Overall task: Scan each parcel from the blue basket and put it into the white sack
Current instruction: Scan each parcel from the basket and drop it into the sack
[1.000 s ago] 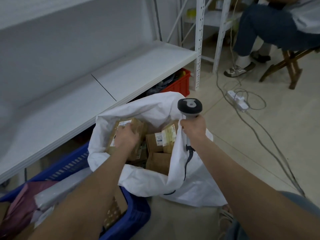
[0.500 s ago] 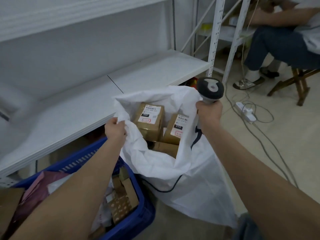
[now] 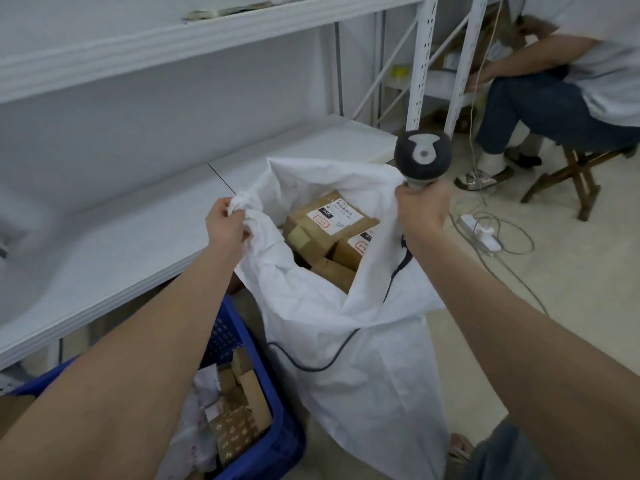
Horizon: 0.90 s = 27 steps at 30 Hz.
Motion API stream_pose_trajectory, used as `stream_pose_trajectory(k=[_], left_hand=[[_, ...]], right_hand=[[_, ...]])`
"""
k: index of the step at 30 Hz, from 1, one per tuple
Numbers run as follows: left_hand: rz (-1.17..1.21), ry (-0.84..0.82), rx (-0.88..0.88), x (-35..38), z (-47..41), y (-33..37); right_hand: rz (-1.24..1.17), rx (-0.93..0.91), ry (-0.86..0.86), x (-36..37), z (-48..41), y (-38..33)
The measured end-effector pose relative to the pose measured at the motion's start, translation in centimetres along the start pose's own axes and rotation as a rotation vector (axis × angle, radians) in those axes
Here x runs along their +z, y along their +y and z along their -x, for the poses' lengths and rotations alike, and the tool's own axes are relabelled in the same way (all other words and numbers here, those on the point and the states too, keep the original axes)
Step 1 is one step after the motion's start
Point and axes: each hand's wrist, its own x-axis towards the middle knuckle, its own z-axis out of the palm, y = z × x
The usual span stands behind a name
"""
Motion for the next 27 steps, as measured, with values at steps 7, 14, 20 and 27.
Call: stream_pose_trajectory(k=[7, 14, 20, 27], left_hand=[[-0.383, 0.245, -0.212, -7.5, 3.2, -9.2], [-0.632, 0.128, -0.521, -9.6, 5.9, -11.5], [-1.220, -0.261, 0.292, -5.3, 8.1, -10.7], [-1.561, -0.684, 0.417, 2.9, 5.9, -13.2]], right_hand=[[0.261, 0.114, -0.241, 0.6, 6.0, 8.0], [0.341, 0.099, -0.417, 2.1, 9.8, 9.4], [0.440, 0.084, -0.341, 2.8, 11.0, 9.6], [0.395, 0.001, -0.308, 4.1, 8.5, 5.7]])
